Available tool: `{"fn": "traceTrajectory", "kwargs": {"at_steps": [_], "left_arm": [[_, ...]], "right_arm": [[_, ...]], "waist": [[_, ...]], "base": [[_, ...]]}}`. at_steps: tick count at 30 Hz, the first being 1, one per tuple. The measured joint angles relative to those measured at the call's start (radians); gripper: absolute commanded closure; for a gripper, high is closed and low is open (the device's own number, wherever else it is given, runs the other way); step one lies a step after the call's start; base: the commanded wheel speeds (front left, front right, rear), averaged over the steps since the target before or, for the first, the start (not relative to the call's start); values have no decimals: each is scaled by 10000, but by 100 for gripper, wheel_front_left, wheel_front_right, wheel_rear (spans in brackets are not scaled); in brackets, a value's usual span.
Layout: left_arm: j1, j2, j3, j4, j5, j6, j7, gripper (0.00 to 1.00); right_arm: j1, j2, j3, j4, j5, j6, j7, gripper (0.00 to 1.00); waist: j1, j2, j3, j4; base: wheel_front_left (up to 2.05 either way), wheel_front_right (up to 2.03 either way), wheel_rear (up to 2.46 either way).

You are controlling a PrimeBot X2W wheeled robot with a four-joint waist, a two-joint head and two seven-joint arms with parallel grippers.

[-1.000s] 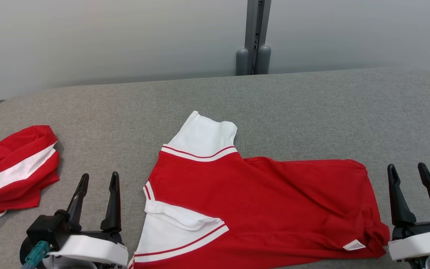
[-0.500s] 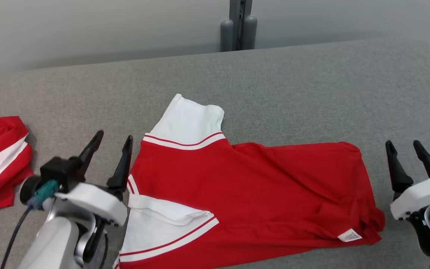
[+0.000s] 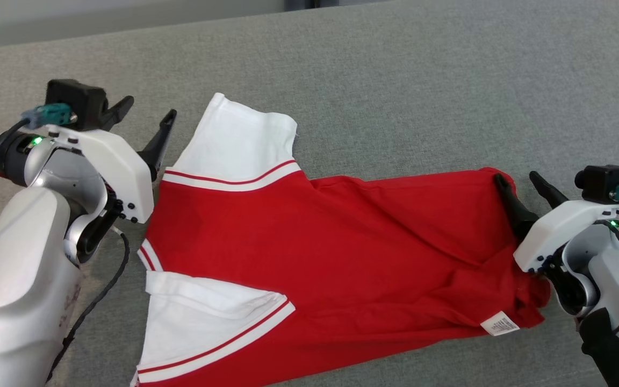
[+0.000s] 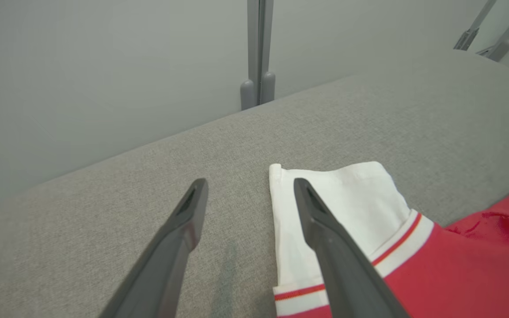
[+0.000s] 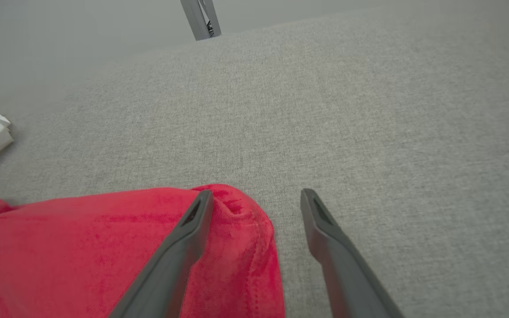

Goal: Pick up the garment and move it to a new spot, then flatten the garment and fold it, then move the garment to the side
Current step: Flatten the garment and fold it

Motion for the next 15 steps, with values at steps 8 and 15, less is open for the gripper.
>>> {"fn": "traceTrajectory", "kwargs": {"at_steps": [8,15], "left_arm": [[-1771,861,-2368,685,-1682,-61,2500,0],[-2812,1565,-3695,1227,-2867,-61,2970,0]], "right_arm": [[-841,167,1329,382,1014,0,251,0],[-1401,320,2493,228,1672,0,-71,100]], "waist": [[0,0,584,-540],[0,0,863,-1134]], "base": [[0,0,0],[0,0,0]]}}
